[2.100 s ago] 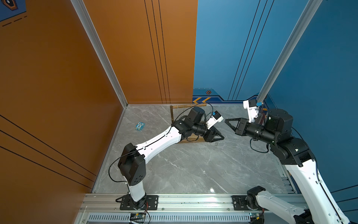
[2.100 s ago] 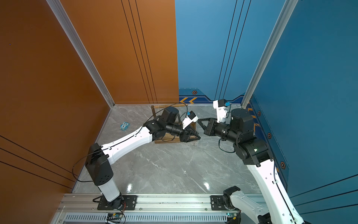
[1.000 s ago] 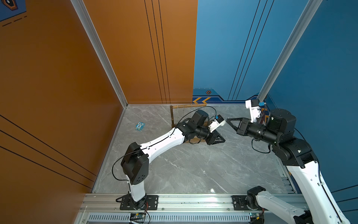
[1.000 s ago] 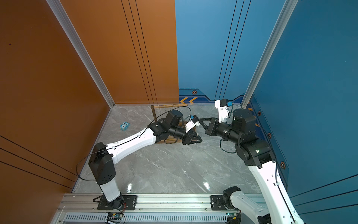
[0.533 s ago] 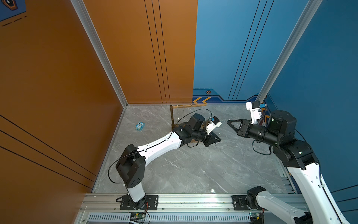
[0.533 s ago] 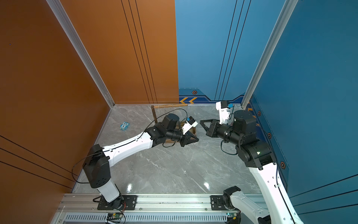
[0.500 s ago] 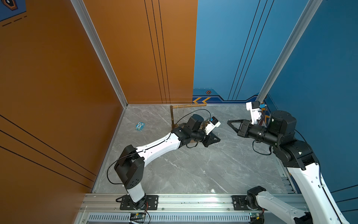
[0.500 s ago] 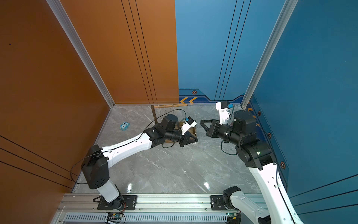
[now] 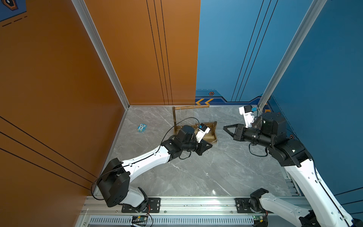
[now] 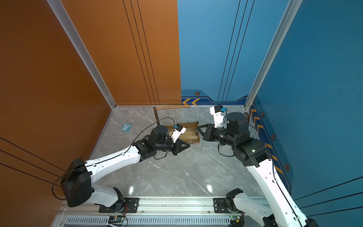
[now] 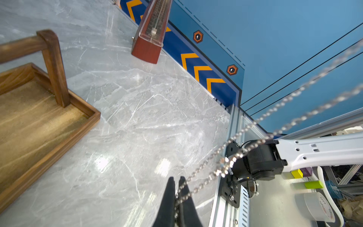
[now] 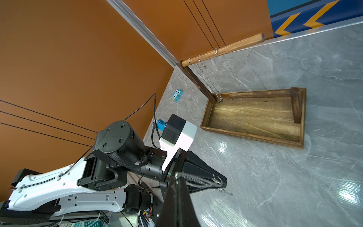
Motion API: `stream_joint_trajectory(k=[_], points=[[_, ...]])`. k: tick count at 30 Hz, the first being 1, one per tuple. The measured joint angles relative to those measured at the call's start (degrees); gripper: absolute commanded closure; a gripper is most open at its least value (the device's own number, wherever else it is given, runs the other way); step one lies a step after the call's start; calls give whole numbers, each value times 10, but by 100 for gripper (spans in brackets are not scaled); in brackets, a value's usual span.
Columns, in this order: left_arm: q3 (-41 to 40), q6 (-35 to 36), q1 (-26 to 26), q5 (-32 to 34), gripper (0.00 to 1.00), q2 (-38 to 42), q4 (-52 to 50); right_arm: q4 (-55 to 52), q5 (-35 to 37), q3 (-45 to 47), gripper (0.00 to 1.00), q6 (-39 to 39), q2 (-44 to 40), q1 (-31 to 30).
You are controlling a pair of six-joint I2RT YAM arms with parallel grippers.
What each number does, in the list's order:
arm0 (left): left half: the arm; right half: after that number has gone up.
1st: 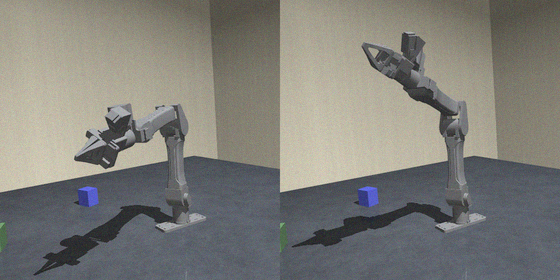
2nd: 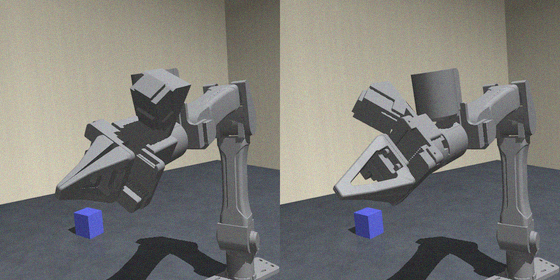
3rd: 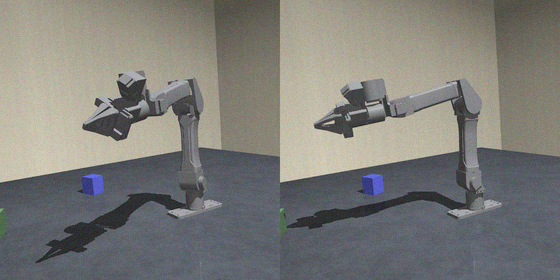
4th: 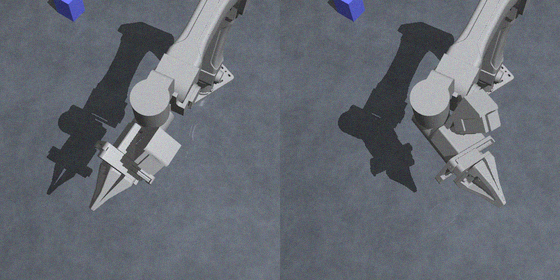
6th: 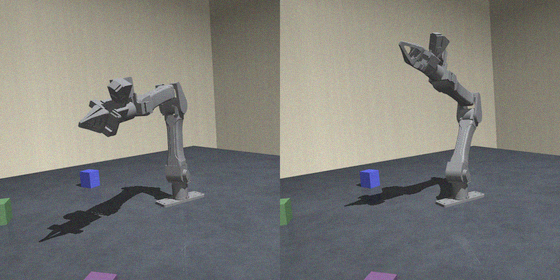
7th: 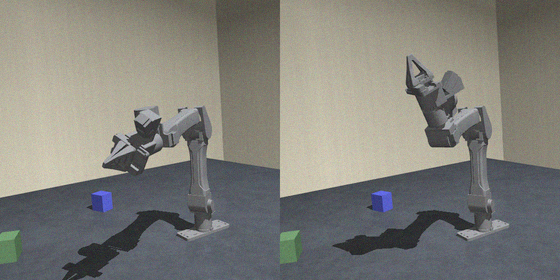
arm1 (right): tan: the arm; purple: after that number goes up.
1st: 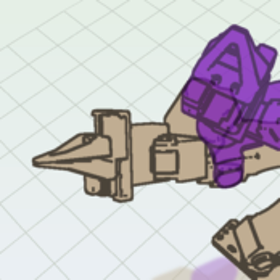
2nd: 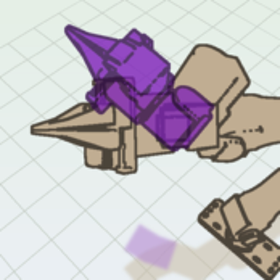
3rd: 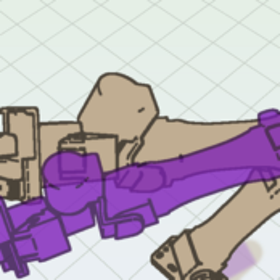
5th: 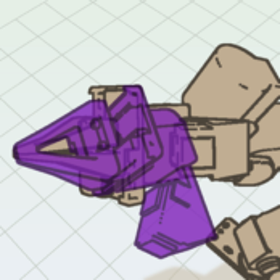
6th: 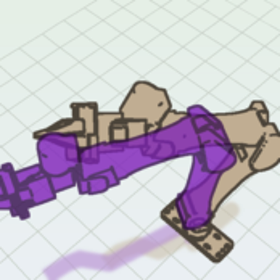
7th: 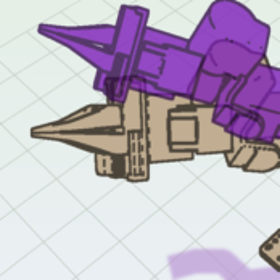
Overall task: Take the necklace off the jewelry display stand
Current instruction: Move the stand to the center of the board.
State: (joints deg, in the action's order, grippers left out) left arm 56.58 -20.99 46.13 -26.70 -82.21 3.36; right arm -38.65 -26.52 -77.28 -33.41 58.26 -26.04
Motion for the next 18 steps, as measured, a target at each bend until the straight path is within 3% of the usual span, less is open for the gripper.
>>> stream_joint_trajectory(k=[11, 18], points=[[-145, -89, -6, 59, 100, 136, -62, 35, 84, 0, 100, 4, 120, -120], [-249, -164, -59, 63, 100, 208, -92, 58, 104, 0, 100, 4, 211, -160]])
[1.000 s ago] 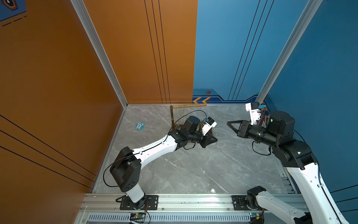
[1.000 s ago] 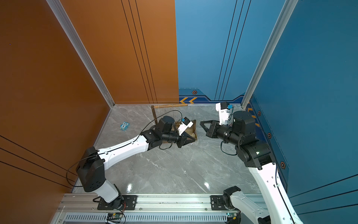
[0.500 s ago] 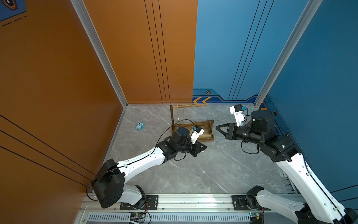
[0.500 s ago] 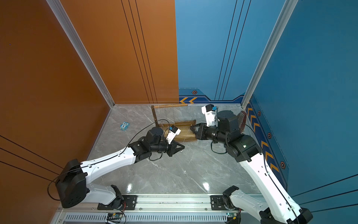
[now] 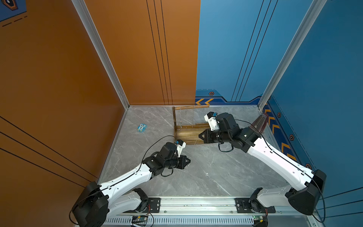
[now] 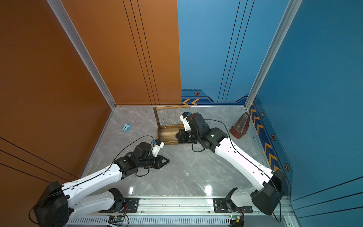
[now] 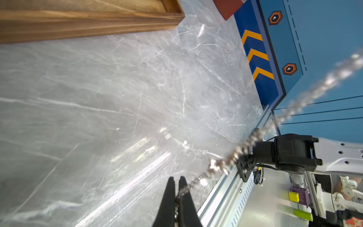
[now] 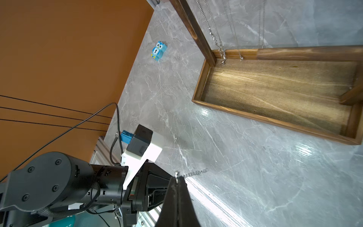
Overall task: Take the necklace off the jewelry display stand
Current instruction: Move the stand to the center of the board.
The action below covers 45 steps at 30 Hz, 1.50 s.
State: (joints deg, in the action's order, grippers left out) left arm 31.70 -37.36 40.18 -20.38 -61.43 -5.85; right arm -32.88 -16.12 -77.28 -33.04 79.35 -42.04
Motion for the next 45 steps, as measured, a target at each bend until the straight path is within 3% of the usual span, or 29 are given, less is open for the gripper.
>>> stream_joint_trajectory(k=[9, 23, 39, 45], points=[[-79, -77, -63, -44, 100, 66, -56, 21, 10, -40, 100, 0, 124, -43], [-166, -177, -66, -73, 99, 115, -82, 21, -6, -112, 100, 0, 292, -78], [-177, -197, -90, -70, 97, 99, -82, 19, -37, -199, 100, 0, 440, -66], [-177, -197, -99, -67, 91, 87, -81, 14, -58, -209, 100, 0, 477, -52]])
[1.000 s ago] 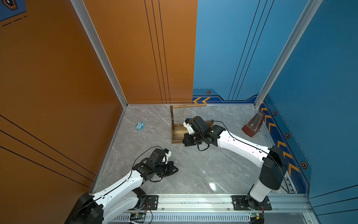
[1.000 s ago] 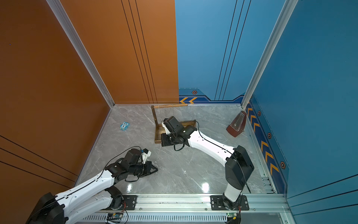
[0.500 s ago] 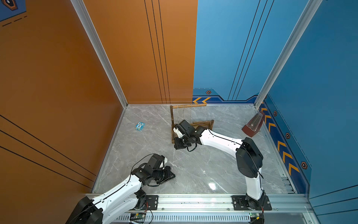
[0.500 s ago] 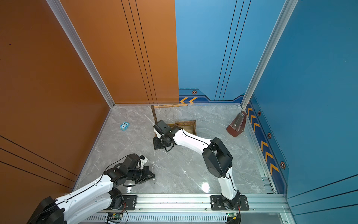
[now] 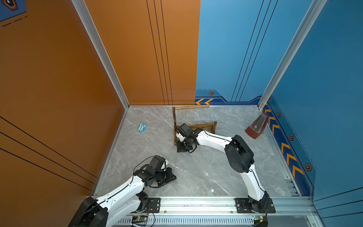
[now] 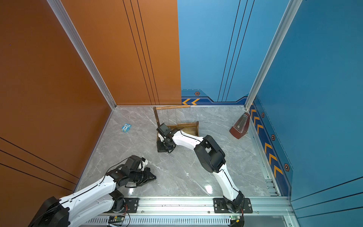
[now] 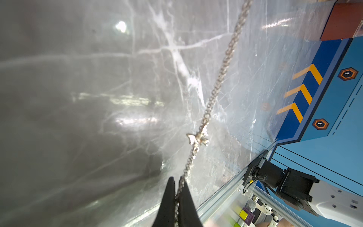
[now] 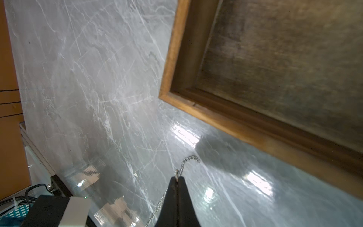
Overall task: Take the necklace off the jewelry display stand
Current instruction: Move the stand to the center of the board.
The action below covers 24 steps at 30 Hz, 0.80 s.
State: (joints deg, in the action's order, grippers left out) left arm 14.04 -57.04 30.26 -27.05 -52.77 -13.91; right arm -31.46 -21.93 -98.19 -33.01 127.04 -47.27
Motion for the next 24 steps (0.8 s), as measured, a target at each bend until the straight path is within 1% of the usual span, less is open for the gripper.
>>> stream_joint_trajectory(k=[8, 15, 18, 24], points=[[1, 2, 0, -9, 83, -17, -7, 7, -5, -30, 100, 0, 21, 14], [5, 2, 0, -17, 81, -26, -7, 6, -4, -46, 100, 0, 31, 22], [5, 2, 0, -18, 79, -26, -6, 6, -4, -53, 100, 0, 33, 22], [5, 2, 0, -19, 77, -16, -12, 6, -4, -68, 100, 2, 42, 22]])
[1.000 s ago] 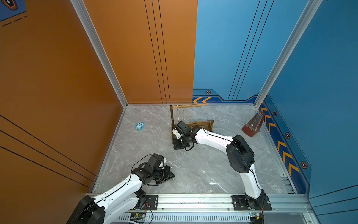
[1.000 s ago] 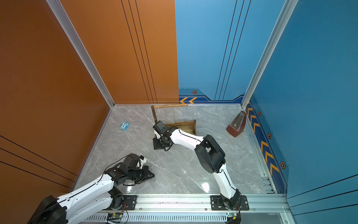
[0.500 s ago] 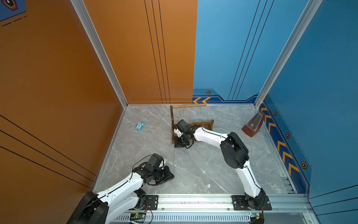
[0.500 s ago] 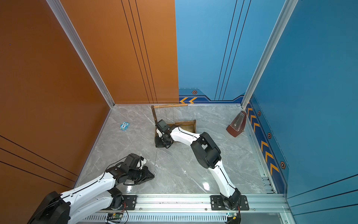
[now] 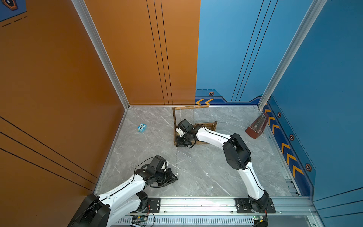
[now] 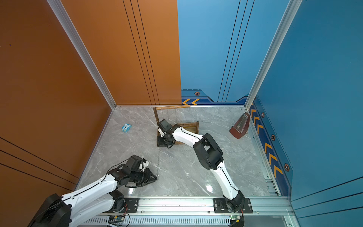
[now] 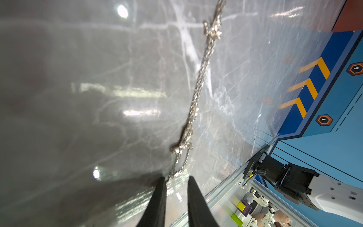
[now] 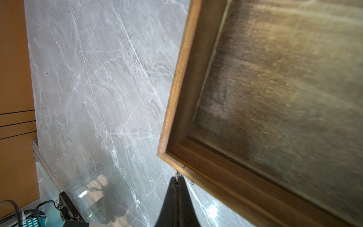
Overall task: Take the necklace off the jewelry display stand
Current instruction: Move the stand to the center of the board.
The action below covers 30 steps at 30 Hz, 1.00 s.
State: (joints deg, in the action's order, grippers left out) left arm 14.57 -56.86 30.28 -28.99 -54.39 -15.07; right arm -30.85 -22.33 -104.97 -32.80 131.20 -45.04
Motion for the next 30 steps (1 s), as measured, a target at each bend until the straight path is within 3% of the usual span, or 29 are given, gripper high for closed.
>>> stream_joint_trajectory(k=[9, 22, 25, 30], points=[[-4, -7, -4, 6, 66, 46, -17, -4, 0, -9, 100, 6, 23, 0], [-4, -6, -37, 15, 61, 73, -39, -22, 5, -50, 94, 18, 51, 8], [-4, -6, -42, 15, 60, 75, -40, -22, 3, -63, 88, 22, 62, 13], [-4, -6, -44, 15, 59, 75, -41, -27, 5, -87, 66, 33, 71, 19]])
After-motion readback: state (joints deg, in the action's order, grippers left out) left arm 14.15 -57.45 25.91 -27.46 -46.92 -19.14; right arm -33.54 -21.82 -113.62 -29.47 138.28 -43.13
